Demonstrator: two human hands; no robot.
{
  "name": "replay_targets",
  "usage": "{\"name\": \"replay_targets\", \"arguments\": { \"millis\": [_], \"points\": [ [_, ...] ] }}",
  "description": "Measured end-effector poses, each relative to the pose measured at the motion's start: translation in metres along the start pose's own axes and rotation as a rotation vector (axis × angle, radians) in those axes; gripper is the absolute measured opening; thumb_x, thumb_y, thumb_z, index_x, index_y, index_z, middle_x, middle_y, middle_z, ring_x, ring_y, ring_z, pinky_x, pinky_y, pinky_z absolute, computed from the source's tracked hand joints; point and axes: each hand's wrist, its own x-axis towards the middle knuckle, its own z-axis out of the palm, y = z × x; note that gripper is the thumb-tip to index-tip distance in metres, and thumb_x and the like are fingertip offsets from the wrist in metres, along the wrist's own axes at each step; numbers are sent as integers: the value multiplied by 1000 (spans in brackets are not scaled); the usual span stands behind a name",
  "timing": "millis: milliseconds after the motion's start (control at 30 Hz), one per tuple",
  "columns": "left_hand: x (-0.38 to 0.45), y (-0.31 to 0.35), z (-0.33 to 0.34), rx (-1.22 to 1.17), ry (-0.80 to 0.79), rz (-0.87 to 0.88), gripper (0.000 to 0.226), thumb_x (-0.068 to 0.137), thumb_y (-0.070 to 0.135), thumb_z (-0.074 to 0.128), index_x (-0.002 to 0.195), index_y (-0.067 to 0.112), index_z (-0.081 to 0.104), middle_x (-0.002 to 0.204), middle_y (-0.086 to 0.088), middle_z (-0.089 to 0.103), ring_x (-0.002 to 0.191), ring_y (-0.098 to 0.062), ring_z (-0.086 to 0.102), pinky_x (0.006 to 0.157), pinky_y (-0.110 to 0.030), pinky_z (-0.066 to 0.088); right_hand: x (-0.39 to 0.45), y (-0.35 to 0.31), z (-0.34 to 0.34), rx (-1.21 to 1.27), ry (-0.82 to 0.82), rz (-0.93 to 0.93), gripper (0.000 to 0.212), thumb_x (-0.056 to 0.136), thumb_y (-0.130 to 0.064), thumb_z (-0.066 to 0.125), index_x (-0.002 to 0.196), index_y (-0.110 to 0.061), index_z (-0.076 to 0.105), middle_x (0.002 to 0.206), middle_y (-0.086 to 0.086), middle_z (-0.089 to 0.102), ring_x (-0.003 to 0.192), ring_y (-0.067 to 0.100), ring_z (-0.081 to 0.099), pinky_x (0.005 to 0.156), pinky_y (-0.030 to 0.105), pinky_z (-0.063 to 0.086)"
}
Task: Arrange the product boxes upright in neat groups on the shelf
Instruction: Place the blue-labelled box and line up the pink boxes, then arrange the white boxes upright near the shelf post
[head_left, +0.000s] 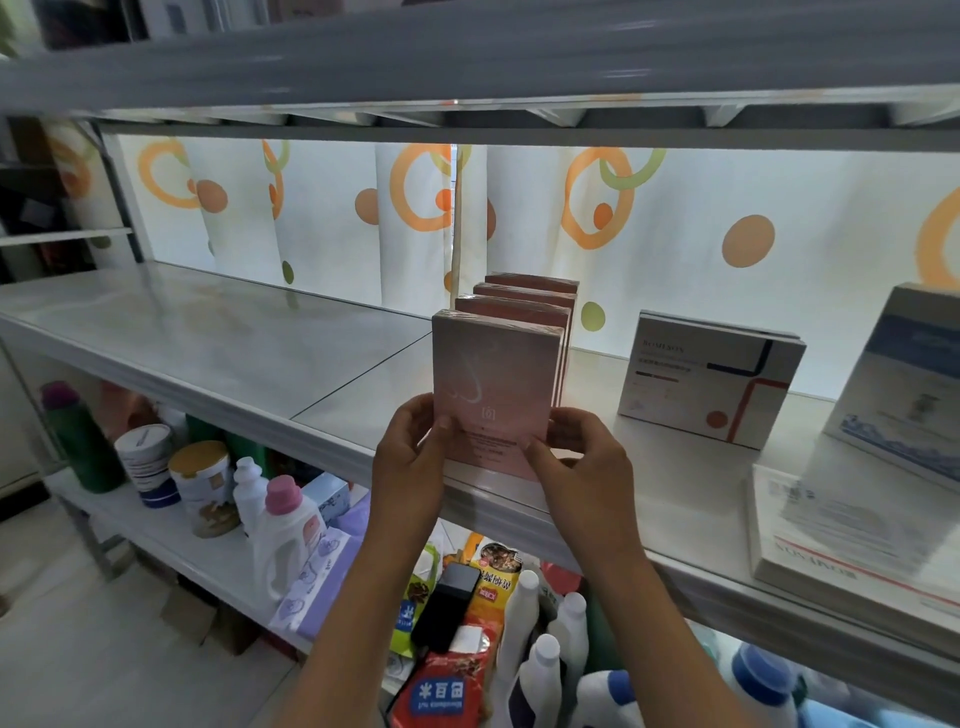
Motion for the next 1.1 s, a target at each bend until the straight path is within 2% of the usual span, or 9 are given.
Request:
{"name": "replay_targets", "arguments": {
  "millis": [200,367,500,667,767,833,967,1033,1100],
  "points": [
    [-29,4,2,49,157,-15,36,100,18,47,136,22,48,136,5,53,124,-10,50,98,-23,38,-3,-7,-4,15,25,30,34,86,-31,73,116,-26,58,91,-30,56,84,-7,60,69,0,45],
    [-66,17,19,31,161,68,29,101,23,44,126,32,54,126,16,60,117,-4,53,99,-26,43,-14,-13,-30,25,94,49,33,87,-26,71,117,-24,57,95,-20,58,86,-7,58,63,-3,43],
    [-87,23,53,1,29,81,24,99,22,46,107,39,60,106,25,64,104,-2,61,87,-20,48,-23,-16,-72,-7,197,43,30,88,-21,70,117,-22,61,101,-10,66,86,-4,61,65,1,47],
    [-105,36,104,-27,-157,136,26,97,14,51,115,28,64,113,19,66,106,1,61,94,-26,51,-32,-12,-134,-43,335,51,24,90,-17,67,113,-20,63,97,-11,67,88,0,63,71,4,50],
    [-113,46,132,51,-315,137,27,97,17,51,121,25,60,120,12,63,101,6,57,87,-3,44,-38,-3,-168,-102,415,78,22,90,-19,67,111,-24,63,95,-15,65,87,0,63,68,4,49],
    [-118,51,151,114,-417,119,30,97,19,52,126,23,58,124,8,62,101,3,55,77,4,40,-42,4,-190,-168,481,103,21,90,-21,67,110,-25,63,99,-14,65,88,3,62,72,9,49],
    [-126,56,174,191,-515,84,34,98,22,50,132,23,51,134,3,57,110,-6,55,77,-7,46,-49,18,-223,-370,632,166,24,88,-18,68,111,-22,61,117,-3,62,106,15,56,90,26,47],
    [-126,57,180,235,-531,73,39,98,25,50,137,21,46,137,0,54,108,-6,52,73,-6,43,-52,23,-237,-519,612,249,27,88,-20,66,114,-18,62,121,3,61,113,20,53,93,28,41],
    [-127,60,184,328,-548,69,45,98,28,51,140,18,42,138,-5,53,111,-14,55,82,-17,48,-54,26,-247,-633,529,377,31,91,-26,62,121,-16,60,123,6,60,115,22,51,93,30,40]
  ]
}}
